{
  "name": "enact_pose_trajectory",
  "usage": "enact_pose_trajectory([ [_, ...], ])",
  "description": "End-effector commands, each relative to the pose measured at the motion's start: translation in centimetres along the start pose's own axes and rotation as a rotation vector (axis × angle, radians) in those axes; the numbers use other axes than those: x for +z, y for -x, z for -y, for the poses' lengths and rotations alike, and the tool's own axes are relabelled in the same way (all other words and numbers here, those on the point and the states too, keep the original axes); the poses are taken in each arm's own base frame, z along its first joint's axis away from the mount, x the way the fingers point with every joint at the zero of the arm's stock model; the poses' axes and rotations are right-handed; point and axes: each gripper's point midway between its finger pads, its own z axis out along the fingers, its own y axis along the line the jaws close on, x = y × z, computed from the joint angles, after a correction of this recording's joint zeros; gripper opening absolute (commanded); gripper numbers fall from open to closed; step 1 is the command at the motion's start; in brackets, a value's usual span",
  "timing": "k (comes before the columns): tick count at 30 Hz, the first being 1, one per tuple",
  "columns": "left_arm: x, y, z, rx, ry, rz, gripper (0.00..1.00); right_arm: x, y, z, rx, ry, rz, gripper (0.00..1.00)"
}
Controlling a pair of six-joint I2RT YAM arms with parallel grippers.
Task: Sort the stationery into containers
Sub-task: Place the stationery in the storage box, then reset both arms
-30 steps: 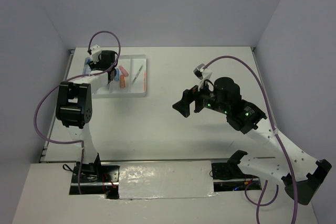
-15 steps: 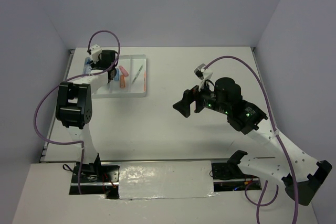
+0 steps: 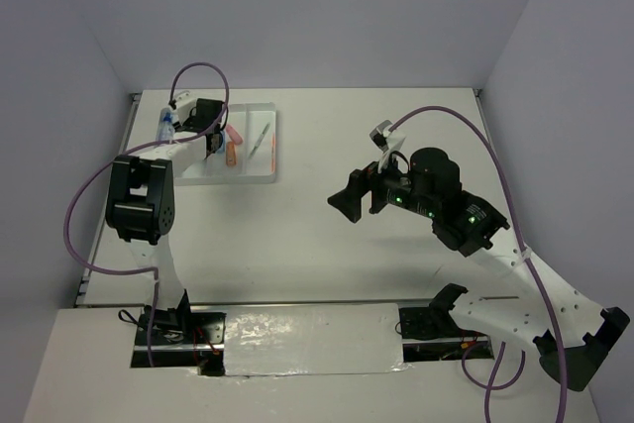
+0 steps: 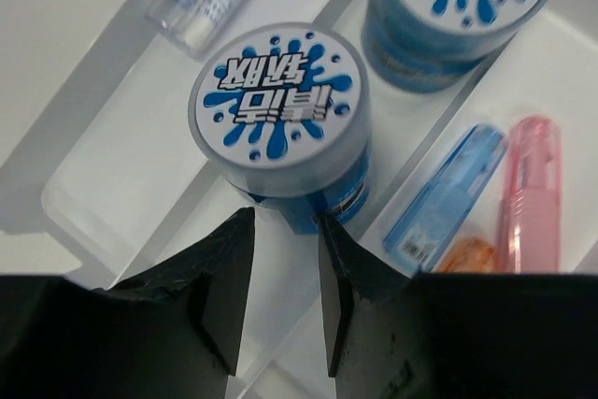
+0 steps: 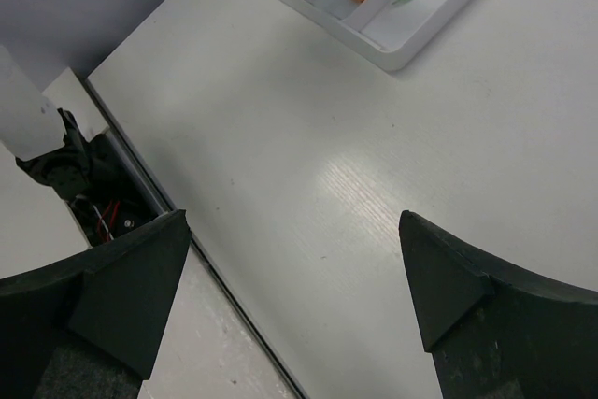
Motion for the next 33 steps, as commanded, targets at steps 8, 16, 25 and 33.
enact_pose_trajectory([
  [8, 0.0, -2.3, -0.8, 0.066, 0.035, -0.104, 0.43, -0.7, 1.2, -0.2, -0.021, 0.006, 0.053, 1.0],
  [16, -3.9, -1.0, 1.0, 0.082, -0.071, -0.044, 0.51, -0.4, 1.0, -0.2, -0.023, 0.008, 0.041, 1.0],
  [25, -11.2, 6.1, -1.5, -0.044, -0.127, 0.099, 0.88, -0.1, 1.2, 0.1, -0.024, -0.004, 0.044, 1.0],
  [33, -23.7, 9.5, -5.2, -0.152, -0.428, 0.135, 0.99, -1.5, 2.1, 4.5, 0.041, -0.275, 0.129, 1.0],
])
